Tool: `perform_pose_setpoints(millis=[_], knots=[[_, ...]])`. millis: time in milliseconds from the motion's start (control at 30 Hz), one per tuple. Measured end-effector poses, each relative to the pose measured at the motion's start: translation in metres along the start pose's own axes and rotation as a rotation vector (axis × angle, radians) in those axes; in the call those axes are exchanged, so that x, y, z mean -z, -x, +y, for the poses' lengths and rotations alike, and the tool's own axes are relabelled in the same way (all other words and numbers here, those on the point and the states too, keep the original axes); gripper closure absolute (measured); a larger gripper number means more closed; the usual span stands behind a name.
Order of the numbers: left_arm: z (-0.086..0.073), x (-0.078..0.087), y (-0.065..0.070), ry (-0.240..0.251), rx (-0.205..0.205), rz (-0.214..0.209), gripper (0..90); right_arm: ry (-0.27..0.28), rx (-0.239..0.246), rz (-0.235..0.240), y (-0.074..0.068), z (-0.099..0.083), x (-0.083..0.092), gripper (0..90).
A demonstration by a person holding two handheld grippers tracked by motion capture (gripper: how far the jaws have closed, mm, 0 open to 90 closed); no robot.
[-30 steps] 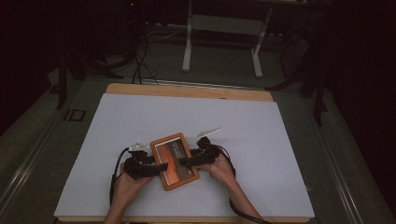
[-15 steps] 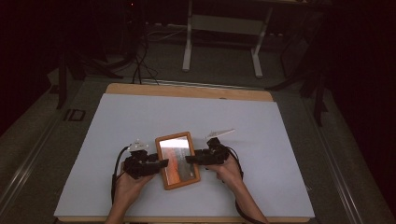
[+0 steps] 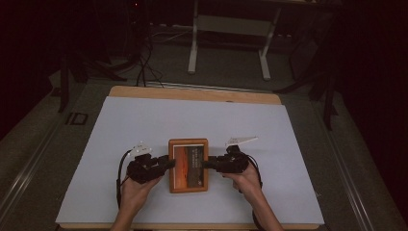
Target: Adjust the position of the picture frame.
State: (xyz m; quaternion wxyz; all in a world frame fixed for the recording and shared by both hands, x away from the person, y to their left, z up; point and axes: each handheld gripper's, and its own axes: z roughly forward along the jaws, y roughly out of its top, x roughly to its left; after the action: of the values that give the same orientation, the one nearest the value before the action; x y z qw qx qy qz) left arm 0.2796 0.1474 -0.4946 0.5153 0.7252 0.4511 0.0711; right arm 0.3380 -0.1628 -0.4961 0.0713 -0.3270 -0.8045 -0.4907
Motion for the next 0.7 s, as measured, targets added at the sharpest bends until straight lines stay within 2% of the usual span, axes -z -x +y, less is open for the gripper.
perform_pose_setpoints(millis=[100,200,367,433,533,600,700], knots=[[0.003,-0.002,0.001,0.008,0.037,-0.014,67.7,0.01,-0.017,0.002,0.0,0.0,0.005,67.7],[0.007,-0.006,0.01,0.0,0.003,0.004,67.8,0.015,-0.029,0.003,0.001,0.0,0.012,67.6],[0.012,-0.018,0.016,-0.02,0.005,-0.015,67.8,0.022,-0.044,-0.016,0.005,-0.003,0.021,67.5],[0.014,-0.022,0.019,-0.031,0.003,-0.019,67.8,0.028,-0.068,-0.021,0.009,-0.007,0.028,67.3],[0.017,-0.028,0.018,-0.038,0.007,-0.037,67.8,0.032,-0.083,-0.029,0.011,-0.009,0.033,67.4],[0.017,-0.033,0.015,-0.036,0.026,-0.049,67.8,0.037,-0.099,-0.034,0.013,-0.01,0.034,67.4],[0.018,-0.038,0.013,-0.037,0.038,-0.047,66.8,0.041,-0.107,-0.053,0.015,-0.011,0.033,67.2]])
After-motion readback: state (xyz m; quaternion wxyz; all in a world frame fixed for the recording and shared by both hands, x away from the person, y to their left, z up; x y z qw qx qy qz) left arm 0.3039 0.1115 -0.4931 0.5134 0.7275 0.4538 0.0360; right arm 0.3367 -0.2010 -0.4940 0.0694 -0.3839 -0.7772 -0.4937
